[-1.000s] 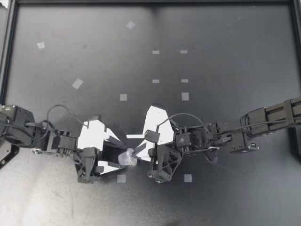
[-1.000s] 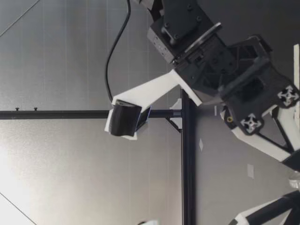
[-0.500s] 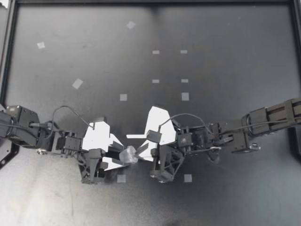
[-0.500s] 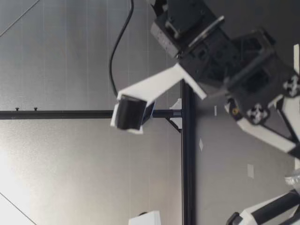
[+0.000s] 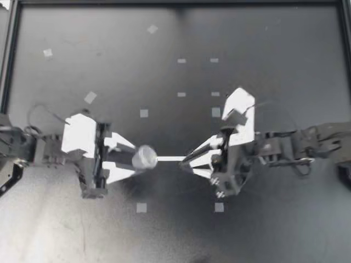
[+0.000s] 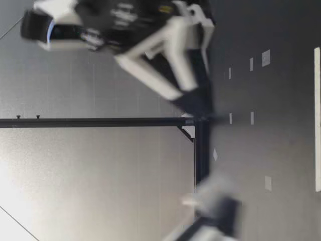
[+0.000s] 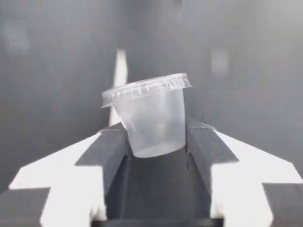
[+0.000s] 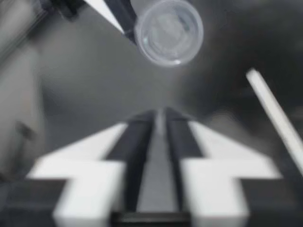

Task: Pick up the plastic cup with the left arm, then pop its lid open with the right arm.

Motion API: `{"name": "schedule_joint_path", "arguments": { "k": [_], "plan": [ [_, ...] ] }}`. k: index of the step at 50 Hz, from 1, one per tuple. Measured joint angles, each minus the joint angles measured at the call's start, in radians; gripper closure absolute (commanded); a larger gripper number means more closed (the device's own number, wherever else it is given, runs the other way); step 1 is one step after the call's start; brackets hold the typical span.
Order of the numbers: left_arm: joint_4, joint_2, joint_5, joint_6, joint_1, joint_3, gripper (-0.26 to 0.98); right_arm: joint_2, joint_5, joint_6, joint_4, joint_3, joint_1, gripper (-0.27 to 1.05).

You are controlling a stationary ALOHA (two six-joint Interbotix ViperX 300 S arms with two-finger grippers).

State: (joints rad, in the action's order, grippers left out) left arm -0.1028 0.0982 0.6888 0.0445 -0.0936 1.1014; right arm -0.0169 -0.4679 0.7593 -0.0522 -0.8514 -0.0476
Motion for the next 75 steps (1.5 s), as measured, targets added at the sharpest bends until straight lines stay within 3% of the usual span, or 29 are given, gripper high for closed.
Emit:
{"name": "schedule_joint_path", "arguments": {
  "k": [5, 11, 16, 20, 28, 48, 60, 75],
  "plan": [
    [0.000, 0.041, 0.115, -0.091, 0.012, 0.005, 0.45, -0.002, -0.173, 0.169, -0.002, -0.052, 0.000, 0.00],
    [0.000, 0.055, 0.239, -0.190, 0.014, 0.002, 0.46, 0.051, -0.520, 0.385, -0.002, -0.094, 0.002, 0.02],
    [0.005, 0.034, 0.311, -0.216, 0.012, -0.009, 0.46, 0.123, -0.825, 0.526, -0.002, -0.095, 0.002, 0.02],
    [0.015, 0.012, 0.330, -0.216, 0.012, -0.025, 0.46, 0.198, -0.933, 0.598, -0.002, -0.081, 0.006, 0.02],
    [0.025, -0.017, 0.334, -0.216, 0.008, -0.051, 0.46, 0.285, -0.957, 0.617, 0.028, -0.018, 0.009, 0.02],
    [0.026, -0.026, 0.333, -0.218, -0.002, -0.052, 0.46, 0.284, -0.922, 0.614, 0.040, 0.017, 0.021, 0.02],
    [0.028, -0.052, 0.334, -0.204, -0.025, -0.052, 0.46, 0.147, -0.976, 0.588, 0.164, 0.067, 0.086, 0.02],
    [0.028, -0.058, 0.334, -0.175, -0.032, -0.051, 0.46, 0.054, -0.922, 0.403, 0.206, -0.028, 0.107, 0.02]
  ]
}}
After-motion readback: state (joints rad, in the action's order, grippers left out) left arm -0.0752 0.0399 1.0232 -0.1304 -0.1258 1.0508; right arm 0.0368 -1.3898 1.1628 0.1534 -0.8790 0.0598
